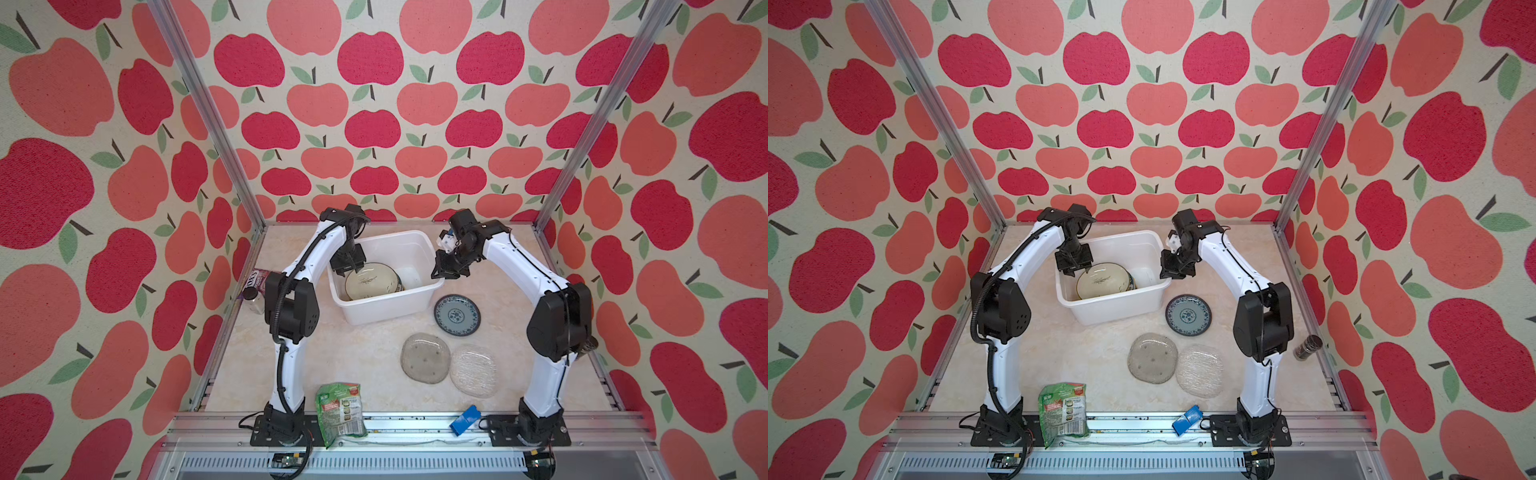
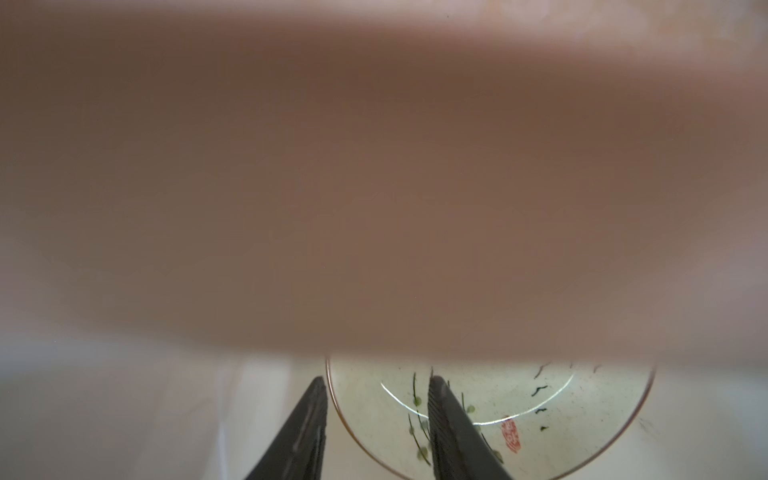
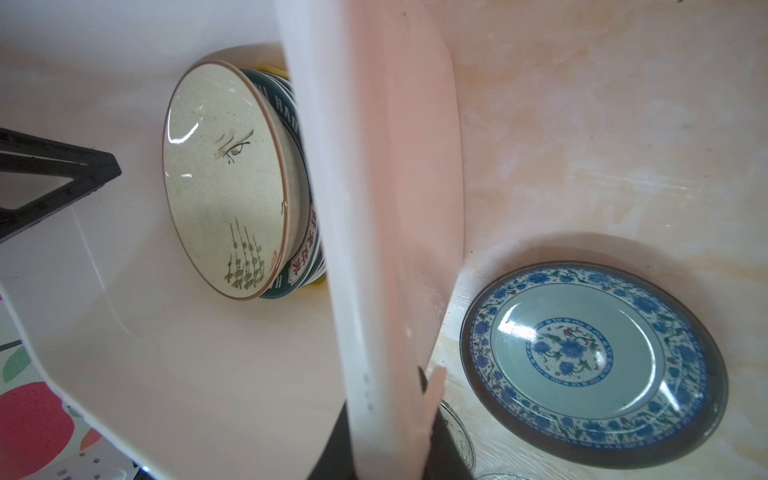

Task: Place the plates into the plastic bin on the countertop
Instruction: Place the plate in the plastic bin.

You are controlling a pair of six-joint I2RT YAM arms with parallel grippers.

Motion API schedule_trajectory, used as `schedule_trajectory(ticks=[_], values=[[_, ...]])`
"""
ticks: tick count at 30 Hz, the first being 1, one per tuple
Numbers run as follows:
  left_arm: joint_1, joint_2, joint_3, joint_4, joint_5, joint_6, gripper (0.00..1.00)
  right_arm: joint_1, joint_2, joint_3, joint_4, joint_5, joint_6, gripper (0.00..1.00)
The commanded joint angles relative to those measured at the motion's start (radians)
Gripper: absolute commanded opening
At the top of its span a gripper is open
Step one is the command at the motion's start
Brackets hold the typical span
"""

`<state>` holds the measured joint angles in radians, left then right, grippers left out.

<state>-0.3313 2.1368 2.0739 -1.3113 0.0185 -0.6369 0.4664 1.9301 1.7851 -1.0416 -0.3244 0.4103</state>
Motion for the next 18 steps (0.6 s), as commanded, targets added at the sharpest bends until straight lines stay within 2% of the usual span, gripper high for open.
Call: schedule_trajectory(ticks=[1, 6, 9, 12, 17, 18], values=[[0.005, 0.018, -0.014, -0.009, 0.014, -0.006, 0.44, -0.020, 0.044, 0.014, -0.169, -0.010, 0.035, 0.00], [0.021, 0.015, 0.007, -0.009, 0.019, -0.002, 0.44, -0.020, 0.063, 0.046, -0.182, -0.011, 0.033, 0.00], [0.023, 0.011, 0.049, -0.009, 0.020, 0.018, 0.48, -0.021, 0.070, 0.061, -0.184, -0.013, 0.033, 0.00], [0.023, 0.010, 0.116, -0.005, 0.018, 0.043, 0.55, -0.026, 0.076, 0.092, -0.182, -0.028, 0.036, 0.00], [0.031, 0.049, 0.301, -0.033, 0.062, 0.074, 0.59, -0.042, 0.113, 0.220, -0.242, -0.049, 0.025, 0.00], [0.031, 0.060, 0.345, -0.040, 0.069, 0.080, 0.59, -0.043, 0.116, 0.242, -0.248, -0.058, 0.021, 0.06]])
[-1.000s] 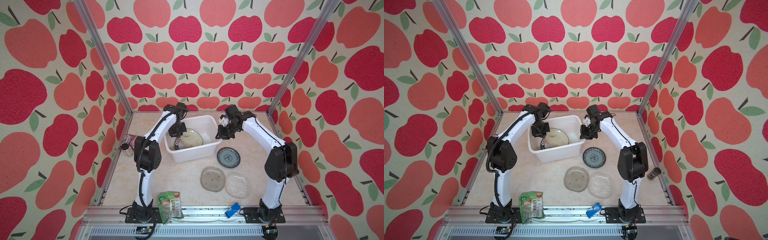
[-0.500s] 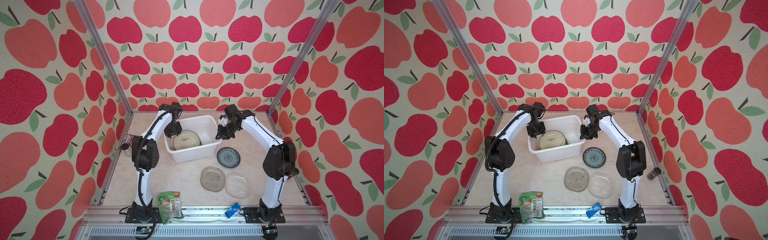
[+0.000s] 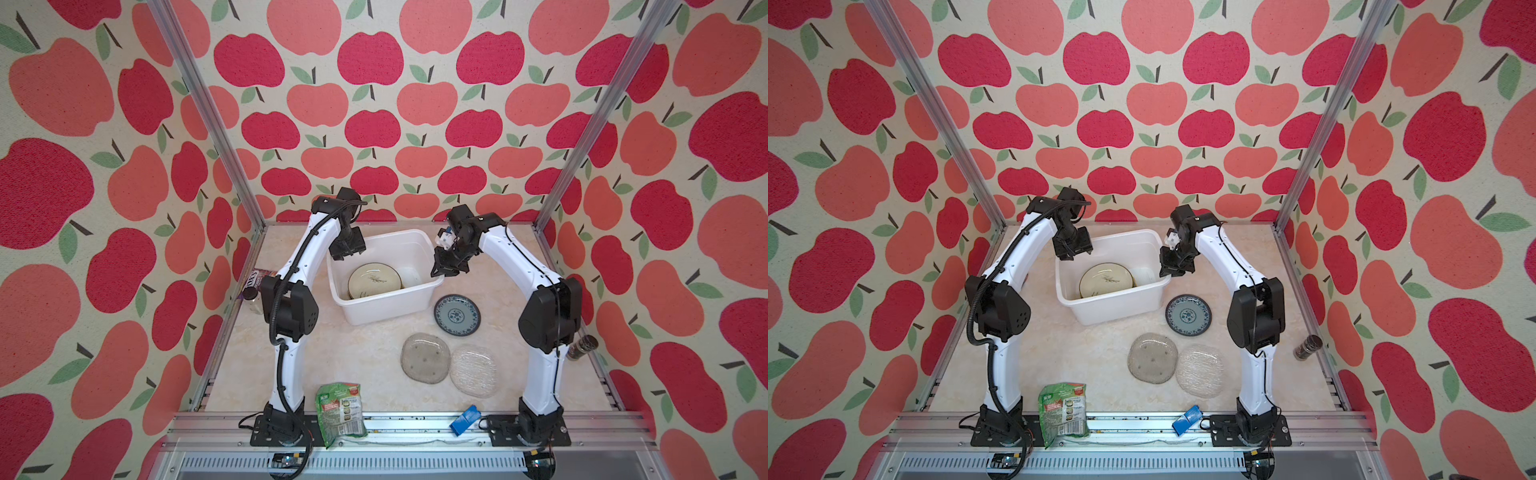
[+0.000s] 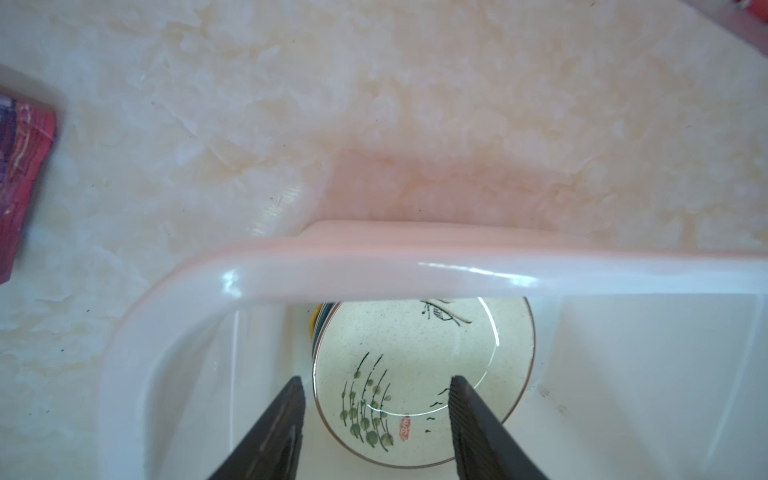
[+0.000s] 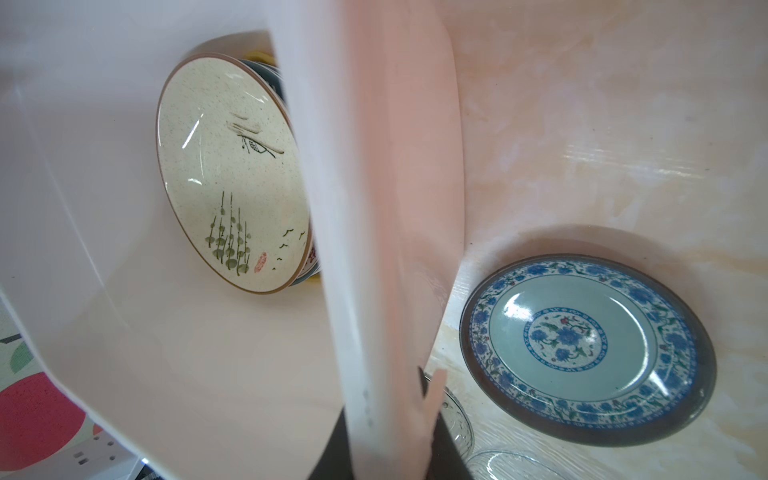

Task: Place the plates into the plastic bin on the countertop
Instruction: Place the plate in the plastic bin.

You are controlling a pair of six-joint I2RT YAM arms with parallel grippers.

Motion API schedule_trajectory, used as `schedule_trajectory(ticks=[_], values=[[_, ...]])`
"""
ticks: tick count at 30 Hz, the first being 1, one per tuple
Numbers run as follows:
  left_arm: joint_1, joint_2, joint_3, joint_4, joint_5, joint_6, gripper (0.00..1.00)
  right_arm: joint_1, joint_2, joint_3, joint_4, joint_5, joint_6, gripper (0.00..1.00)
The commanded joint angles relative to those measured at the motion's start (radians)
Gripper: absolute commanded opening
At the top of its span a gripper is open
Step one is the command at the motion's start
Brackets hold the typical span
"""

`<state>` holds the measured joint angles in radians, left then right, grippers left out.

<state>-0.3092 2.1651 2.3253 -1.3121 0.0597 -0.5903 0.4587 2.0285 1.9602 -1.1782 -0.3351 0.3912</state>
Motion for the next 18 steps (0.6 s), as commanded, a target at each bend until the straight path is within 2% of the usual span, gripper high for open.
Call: schedule_trajectory(ticks=[1, 5, 7, 11, 14, 18], values=[[0.008, 0.048, 0.150, -0.050, 0.036, 0.041, 0.59, -0.037, 0.020, 0.095, -0.123, -0.053, 0.036, 0.09], [0.021, 0.123, 0.404, -0.108, 0.062, 0.051, 0.63, -0.042, 0.041, 0.206, -0.189, -0.045, 0.016, 0.27], [0.034, 0.132, 0.459, -0.111, 0.085, 0.048, 0.64, -0.044, 0.046, 0.248, -0.219, -0.032, 0.015, 0.34], [0.063, 0.089, 0.403, -0.075, 0.098, 0.049, 0.65, -0.047, 0.037, 0.281, -0.242, -0.046, 0.026, 0.40], [0.077, 0.053, 0.377, -0.059, 0.065, 0.080, 0.66, -0.058, 0.009, 0.320, -0.270, -0.038, 0.034, 0.43], [0.113, 0.009, 0.366, -0.046, 0.067, 0.107, 0.67, -0.115, -0.070, 0.325, -0.254, 0.009, 0.087, 0.51]])
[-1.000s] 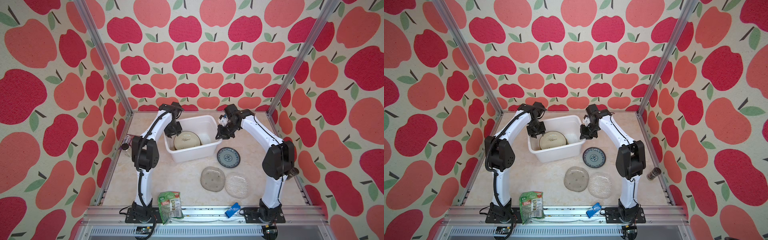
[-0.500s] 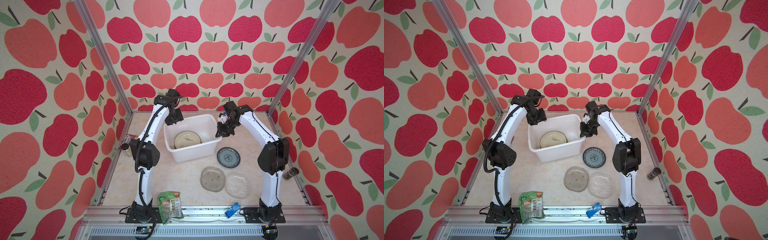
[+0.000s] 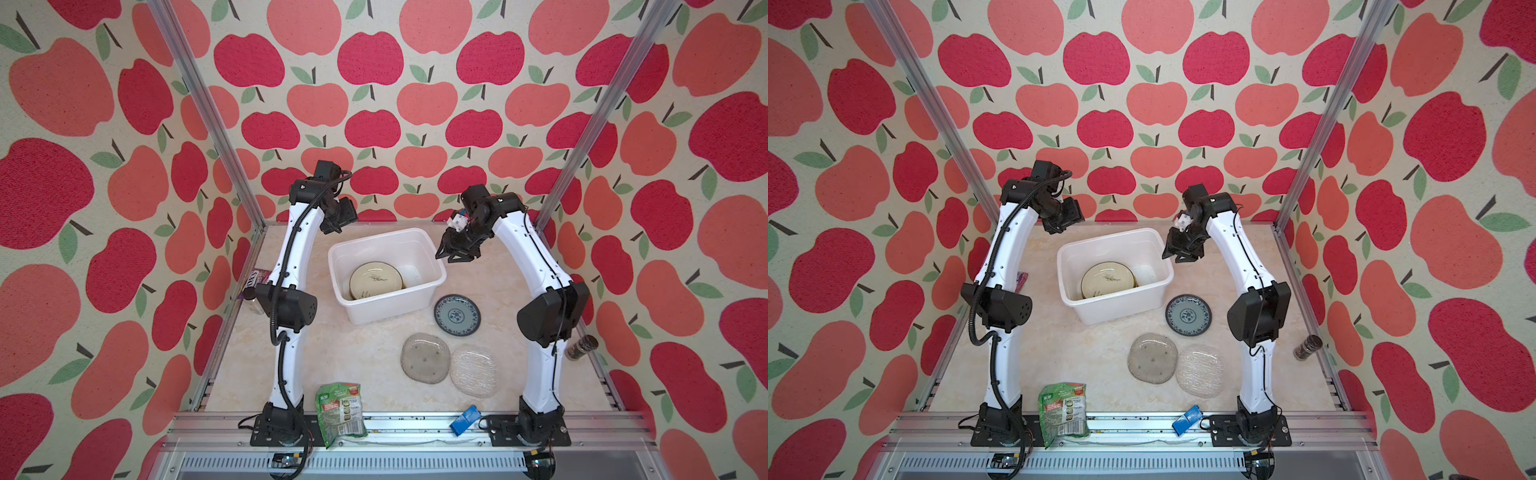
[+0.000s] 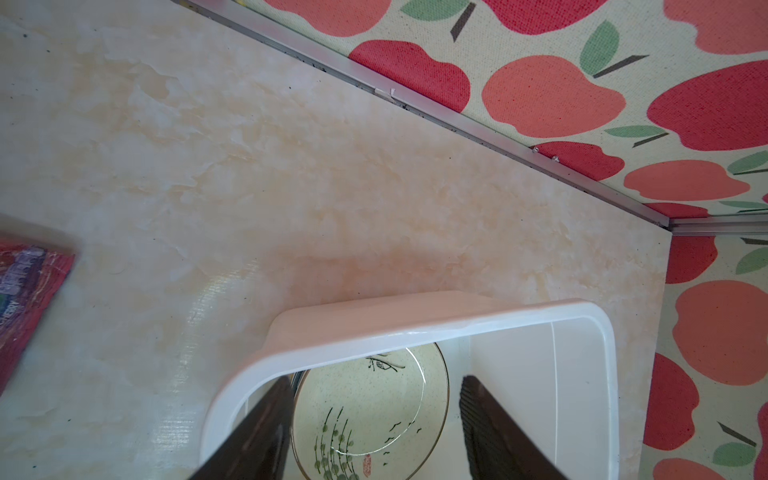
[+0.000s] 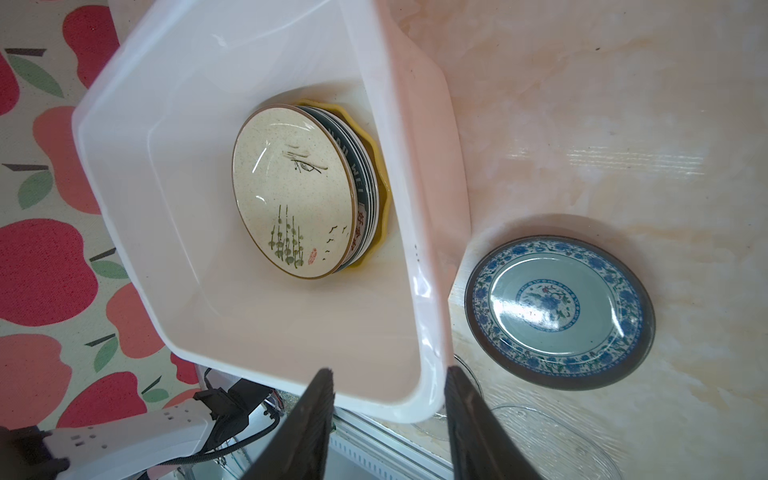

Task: Place the plates into the plastic bin on the countertop
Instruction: Place the plate in the plastic bin, then pick up the plate from the center of the table.

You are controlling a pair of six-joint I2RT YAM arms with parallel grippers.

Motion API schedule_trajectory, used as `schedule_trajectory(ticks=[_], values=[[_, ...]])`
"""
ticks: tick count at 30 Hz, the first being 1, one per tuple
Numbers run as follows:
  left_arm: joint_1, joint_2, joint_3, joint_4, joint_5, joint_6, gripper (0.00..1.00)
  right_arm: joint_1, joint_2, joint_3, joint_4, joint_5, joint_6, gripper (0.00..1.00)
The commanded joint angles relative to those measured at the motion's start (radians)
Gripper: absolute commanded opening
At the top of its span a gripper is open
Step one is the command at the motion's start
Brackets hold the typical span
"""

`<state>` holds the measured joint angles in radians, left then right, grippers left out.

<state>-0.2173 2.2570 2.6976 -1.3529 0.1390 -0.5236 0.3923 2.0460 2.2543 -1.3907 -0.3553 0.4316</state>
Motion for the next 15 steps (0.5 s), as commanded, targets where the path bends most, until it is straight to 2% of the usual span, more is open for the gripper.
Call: schedule_trajectory(ticks=[1, 5, 9, 15], values=[[0.028, -0.099, -0.026, 0.019, 0.006, 0.055, 0.67, -0.073, -0.109, 0.020, -0.034, 0.048, 0.066, 0.52], [0.034, -0.171, -0.163, 0.143, 0.067, 0.093, 0.67, -0.193, -0.211, -0.112, 0.030, 0.088, 0.121, 0.51], [0.034, -0.206, -0.265, 0.226, 0.132, 0.075, 0.68, -0.282, -0.299, -0.303, 0.104, 0.048, 0.154, 0.47], [0.036, -0.273, -0.438, 0.431, 0.238, 0.029, 0.68, -0.324, -0.437, -0.748, 0.340, -0.043, 0.235, 0.44]])
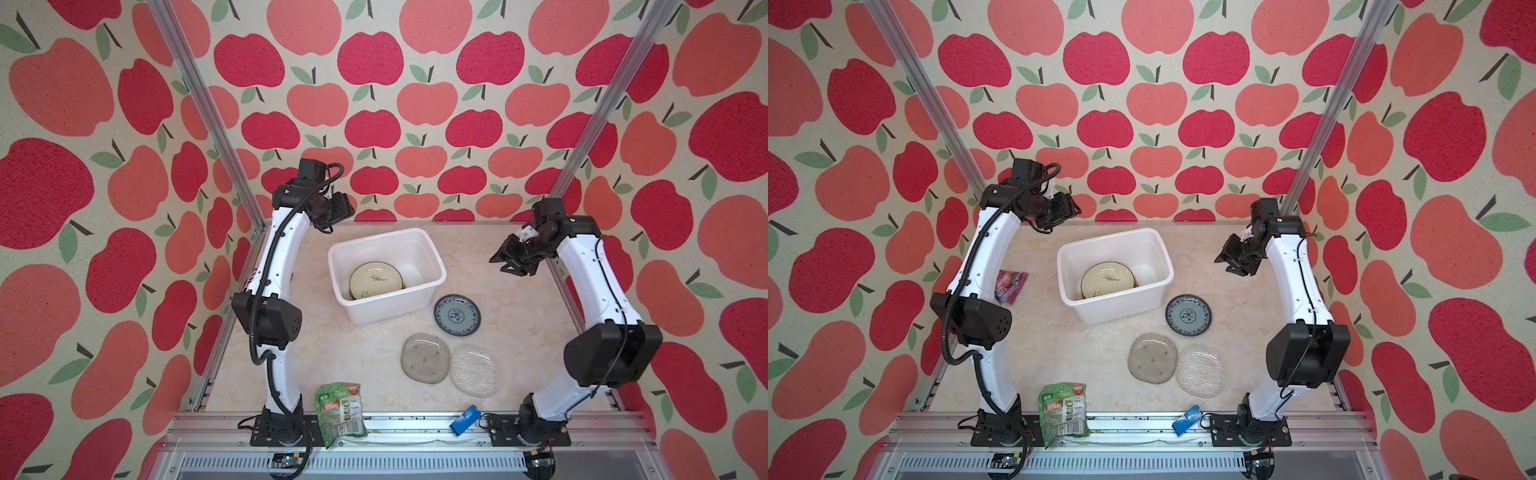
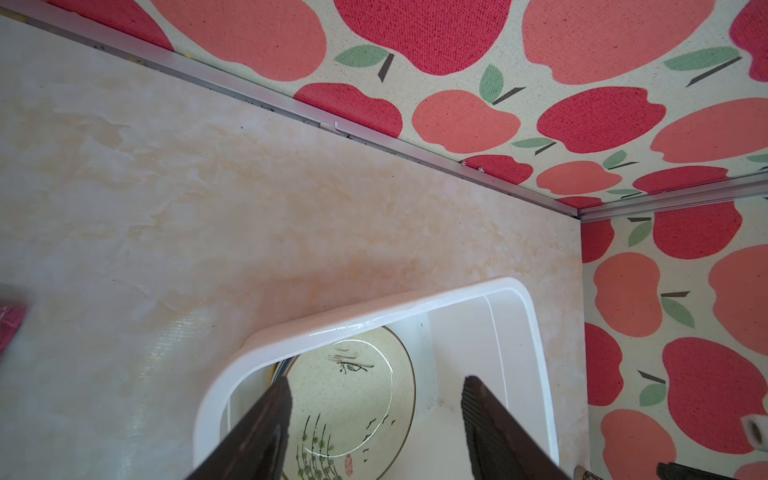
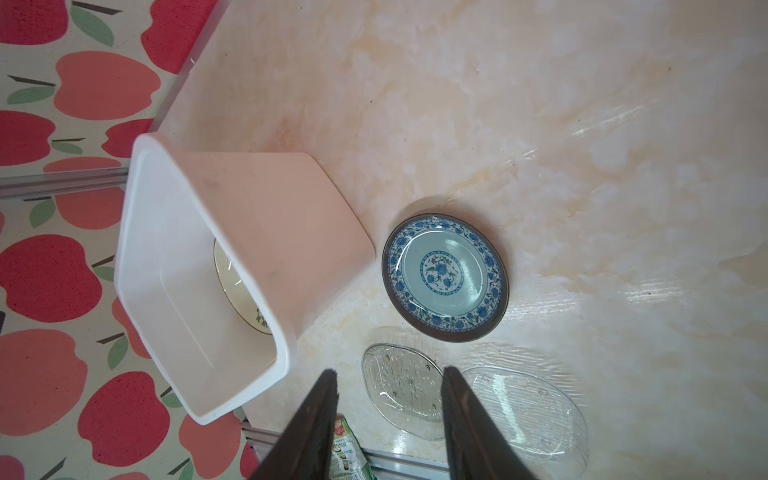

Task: Place the plates into the plastic bin on the countertop
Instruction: Pick up the plate from the center of the table.

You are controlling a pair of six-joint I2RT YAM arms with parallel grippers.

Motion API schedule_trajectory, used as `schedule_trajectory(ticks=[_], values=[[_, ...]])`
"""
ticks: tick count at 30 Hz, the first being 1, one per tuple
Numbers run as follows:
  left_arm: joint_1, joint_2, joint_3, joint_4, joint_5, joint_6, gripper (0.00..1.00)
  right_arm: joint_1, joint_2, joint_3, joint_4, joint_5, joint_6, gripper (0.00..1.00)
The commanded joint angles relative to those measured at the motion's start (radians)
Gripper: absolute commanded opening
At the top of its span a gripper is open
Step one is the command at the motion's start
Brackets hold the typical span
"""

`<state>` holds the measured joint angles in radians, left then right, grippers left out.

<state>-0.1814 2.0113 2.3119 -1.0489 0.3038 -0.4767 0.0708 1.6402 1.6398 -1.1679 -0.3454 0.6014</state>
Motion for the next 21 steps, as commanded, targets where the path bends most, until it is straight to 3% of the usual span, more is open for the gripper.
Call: schedule_trajectory(ticks=[1, 9, 13, 21], values=[[0.000, -0.032, -0.066, 0.148, 0.083, -0.026, 0.68, -0.004, -0.049, -0.203, 0.142, -0.059, 0.070, 0.44], [0.002, -0.019, -0.094, 0.167, 0.107, -0.046, 0.68, 0.004, -0.129, -0.477, 0.254, -0.066, 0.109, 0.49], [0.004, -0.012, -0.101, 0.183, 0.119, -0.058, 0.68, 0.018, -0.118, -0.519, 0.277, -0.066, 0.109, 0.43], [0.007, -0.022, -0.134, 0.203, 0.132, -0.065, 0.68, 0.019, -0.068, -0.555, 0.311, -0.043, 0.085, 0.44]])
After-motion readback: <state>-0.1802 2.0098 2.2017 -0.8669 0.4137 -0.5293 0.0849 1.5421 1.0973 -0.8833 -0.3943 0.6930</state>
